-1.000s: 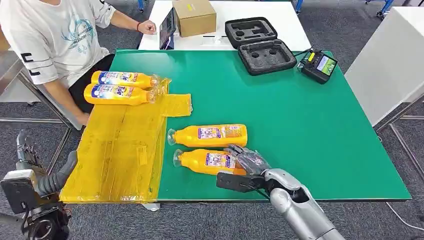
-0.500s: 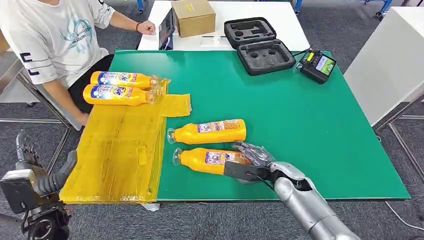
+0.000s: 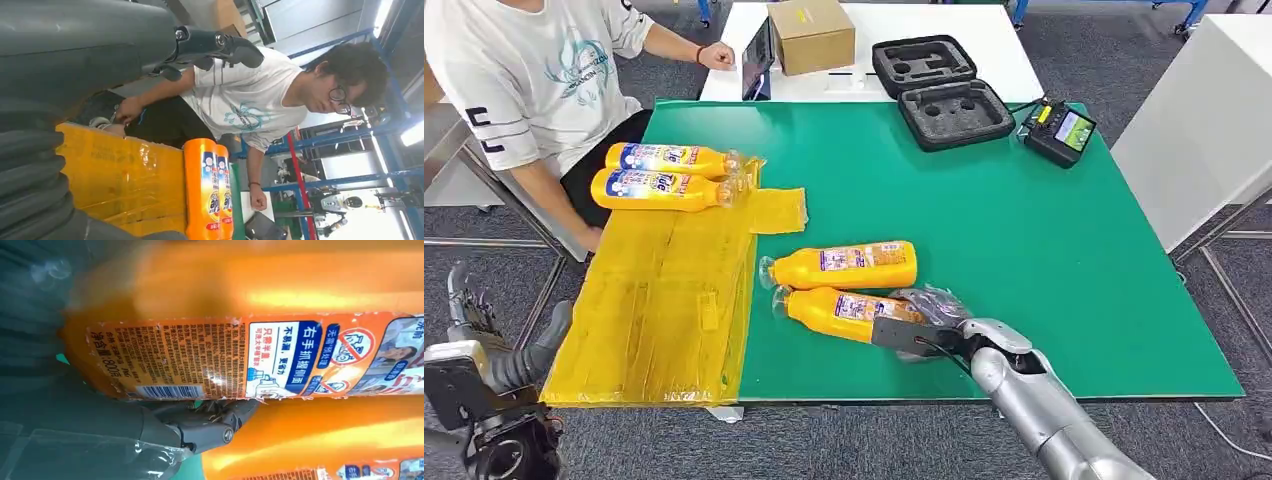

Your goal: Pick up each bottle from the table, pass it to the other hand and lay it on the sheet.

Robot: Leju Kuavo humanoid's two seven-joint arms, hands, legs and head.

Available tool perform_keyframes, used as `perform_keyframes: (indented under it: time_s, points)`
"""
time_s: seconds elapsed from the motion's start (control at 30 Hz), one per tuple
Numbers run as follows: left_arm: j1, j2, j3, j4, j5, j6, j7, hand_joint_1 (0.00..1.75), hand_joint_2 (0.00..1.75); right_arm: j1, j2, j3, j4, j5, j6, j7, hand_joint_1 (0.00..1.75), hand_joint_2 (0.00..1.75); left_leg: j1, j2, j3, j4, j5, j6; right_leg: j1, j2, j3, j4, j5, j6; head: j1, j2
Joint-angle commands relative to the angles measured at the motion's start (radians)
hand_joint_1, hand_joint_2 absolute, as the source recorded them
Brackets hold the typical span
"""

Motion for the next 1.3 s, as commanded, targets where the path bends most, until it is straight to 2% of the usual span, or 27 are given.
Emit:
perform_keyframes:
  time_s: [0.03, 0.17, 0.27, 0.4, 0.53, 0.63, 1.03, 1.13, 1.2, 1.3]
  points:
    - [-0.025, -0.017, 0.011, 0.036, -0.002, -0.006, 0.000, 0.00, 1.75, 0.023, 0.036, -0.005, 0.027, -0.039, -0.006, -0.062, 1.71, 1.75, 0.001, -0.001, 0.003, -0.001, -0.001, -0.001, 0.000, 0.000, 0.003, -0.001, -0.001, -0.001, 0.000, 0.000]
    - [-0.033, -0.030, -0.011, 0.045, 0.012, -0.035, -0.017, 0.00, 1.75, 0.073, 0.077, -0.043, -0.107, -0.171, -0.014, -0.308, 1.75, 1.75, 0.001, -0.002, 0.003, -0.001, -0.001, -0.001, 0.001, 0.000, 0.003, -0.001, -0.001, -0.001, 0.000, 0.000]
    - [-0.020, -0.036, -0.026, 0.030, 0.053, -0.057, -0.014, 0.00, 1.75, 0.097, 0.130, -0.069, -0.186, -0.256, -0.031, -0.389, 1.71, 1.75, 0.000, -0.001, 0.002, 0.000, -0.002, -0.002, 0.000, 0.000, 0.002, 0.000, -0.002, -0.001, 0.000, 0.000]
    - [0.060, -0.068, -0.017, -0.056, 0.101, -0.085, -0.025, 0.00, 1.75, 0.111, 0.186, -0.089, -0.222, -0.327, -0.072, -0.405, 1.75, 1.75, 0.000, 0.001, 0.000, 0.000, -0.002, -0.001, 0.001, 0.003, -0.001, 0.000, -0.002, -0.001, 0.000, 0.000]
    - [0.074, -0.073, -0.016, -0.077, 0.101, -0.086, -0.025, 0.00, 1.75, 0.110, 0.184, -0.084, -0.217, -0.330, -0.078, -0.403, 1.75, 1.75, 0.000, 0.001, -0.001, 0.000, -0.002, -0.001, 0.001, 0.001, -0.002, 0.000, -0.002, -0.001, 0.000, 0.000]
    - [0.104, -0.092, -0.013, -0.133, 0.114, -0.093, -0.040, 0.00, 1.75, 0.125, 0.222, -0.112, -0.220, -0.358, -0.125, -0.395, 1.75, 1.75, 0.001, 0.000, -0.003, 0.000, -0.002, -0.001, 0.001, 0.000, -0.003, 0.000, -0.002, -0.001, 0.000, 0.000]
    - [0.127, -0.113, 0.045, -0.230, 0.201, -0.082, -0.067, 0.00, 1.75, 0.121, 0.233, -0.112, -0.191, -0.380, -0.147, -0.379, 1.75, 1.75, 0.000, 0.000, -0.003, 0.000, -0.002, -0.001, 0.000, 0.001, -0.003, 0.000, -0.002, -0.001, 0.000, 0.000]
    - [0.133, -0.112, 0.025, -0.214, 0.253, -0.170, -0.019, 0.00, 1.75, 0.141, 0.241, -0.121, -0.187, -0.407, -0.171, -0.400, 1.75, 1.75, 0.000, -0.001, -0.003, -0.001, -0.001, -0.001, 0.000, 0.000, -0.003, 0.000, -0.002, -0.001, 0.000, 0.000]
    - [0.130, -0.101, -0.034, -0.176, 0.282, -0.277, 0.037, 0.00, 1.75, 0.168, 0.253, -0.126, -0.186, -0.434, -0.183, -0.435, 1.75, 1.75, 0.000, -0.001, -0.001, -0.001, -0.002, -0.001, 0.000, 0.000, -0.001, -0.001, -0.002, -0.001, 0.000, 0.000]
    - [0.087, -0.076, -0.117, -0.091, 0.286, -0.345, 0.080, 0.00, 1.75, 0.167, 0.283, -0.094, -0.133, -0.443, -0.197, -0.488, 1.75, 1.75, 0.000, -0.002, -0.001, -0.002, -0.001, -0.001, 0.000, -0.001, -0.001, -0.001, -0.002, -0.001, 0.000, 0.000]
